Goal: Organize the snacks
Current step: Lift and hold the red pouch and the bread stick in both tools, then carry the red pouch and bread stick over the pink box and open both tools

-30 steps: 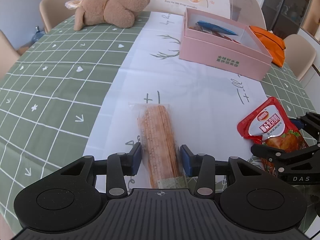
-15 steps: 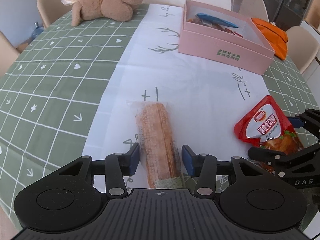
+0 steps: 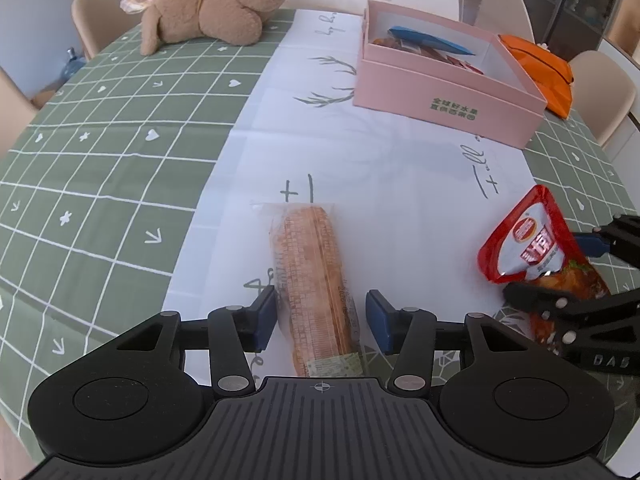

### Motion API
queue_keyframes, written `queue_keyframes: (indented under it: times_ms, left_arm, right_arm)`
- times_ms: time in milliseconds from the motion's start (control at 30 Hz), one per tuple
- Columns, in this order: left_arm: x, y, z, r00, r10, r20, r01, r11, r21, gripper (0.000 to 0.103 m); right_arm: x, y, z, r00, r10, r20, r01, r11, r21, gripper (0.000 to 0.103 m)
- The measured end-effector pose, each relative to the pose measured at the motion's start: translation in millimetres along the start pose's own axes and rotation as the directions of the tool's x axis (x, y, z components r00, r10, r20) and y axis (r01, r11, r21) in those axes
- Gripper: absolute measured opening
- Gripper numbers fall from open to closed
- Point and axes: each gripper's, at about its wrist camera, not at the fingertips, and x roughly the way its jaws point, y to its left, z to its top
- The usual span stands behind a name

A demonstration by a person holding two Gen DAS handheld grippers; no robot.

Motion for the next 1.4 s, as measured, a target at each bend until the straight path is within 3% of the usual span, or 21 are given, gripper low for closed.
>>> queue_keyframes:
  times_ms: [167,233,333,533,633,800,900,967,1033,1067,1100,1167,1233,1333,1400]
  left_arm:
    - [-3.0,4.0,-1.2,1.000,-0.022,-0.017,0.022,1.000,-0.002,0.051]
    - [-4.9,10.7,-0.6,0.999,-0.038,-0.027,0.037,0.997,-0.061,0.035]
    - [-5.8,15.1,0.3,0.995,-0.098,-0.021,0.095,0.991,-0.099,0.033]
    - [-12.7,-0.5,22.0,0.987,-0.157,0.047,0.159,0.986,-0.056,0.033]
    - [-21.5,-7.3,57.8,0.968,-0.227,0.110,0.231,0.973,-0.021,0.032]
    - [-32.5,-23.2,153.2,0.916,-0.349,0.196,0.341,0.937,0.078,0.032]
    - [-24.4,-31.6,216.3,0.879,-0.443,0.176,0.424,0.895,0.138,0.032]
    - [-3.9,-36.1,257.4,0.864,-0.487,0.127,0.471,0.872,0.134,0.033]
    - [28.9,-41.0,285.8,0.876,-0.478,0.066,0.469,0.876,0.113,0.034]
    - [53.5,-45.7,297.6,0.897,-0.441,0.041,0.434,0.894,0.115,0.034]
    - [75.0,-50.6,301.1,0.915,-0.402,0.027,0.395,0.909,0.132,0.035]
    - [109.0,-57.9,298.0,0.933,-0.359,-0.010,0.355,0.920,0.167,0.027]
    - [123.4,-59.6,286.1,0.932,-0.362,-0.004,0.356,0.915,0.189,0.041]
    - [122.9,-54.0,268.8,0.916,-0.402,0.000,0.394,0.898,0.196,0.046]
    - [123.2,-45.9,261.2,0.909,-0.417,-0.010,0.412,0.894,0.176,0.051]
  right_arm:
    - [-6.0,-9.1,-0.4,0.999,-0.044,0.003,0.044,0.999,-0.001,0.061]
    - [-10.3,-16.8,-0.7,0.999,-0.039,0.006,0.039,0.999,0.022,0.060]
    - [-18.2,-27.9,-0.3,0.999,-0.033,0.019,0.032,0.997,0.067,0.060]
    - [-29.8,-50.0,5.6,0.998,-0.020,0.056,0.010,0.984,0.176,0.060]
    - [-36.3,-60.5,16.3,0.996,-0.016,0.091,-0.005,0.974,0.227,0.060]
    - [-51.1,-88.3,62.6,0.978,-0.062,0.198,0.001,0.956,0.293,0.060]
    - [-52.6,-105.9,101.8,0.958,-0.107,0.264,0.018,0.948,0.319,0.060]
    - [-44.1,-119.6,129.4,0.953,-0.124,0.277,0.019,0.935,0.354,0.060]
    - [-27.1,-133.6,153.9,0.948,-0.131,0.290,0.006,0.919,0.393,0.063]
    - [-14.9,-139.2,162.4,0.950,-0.131,0.284,0.005,0.915,0.404,0.072]
    - [-1.7,-145.3,168.2,0.958,-0.127,0.257,0.009,0.910,0.414,0.077]
    - [28.5,-155.2,173.2,0.979,-0.102,0.177,0.015,0.898,0.441,0.077]
    - [45.9,-157.3,166.6,0.983,-0.115,0.143,0.036,0.884,0.467,0.076]
    - [51.8,-155.3,154.7,0.985,-0.104,0.141,0.025,0.882,0.471,0.073]
    - [59.0,-149.2,151.7,0.988,-0.104,0.112,0.046,0.899,0.436,0.055]
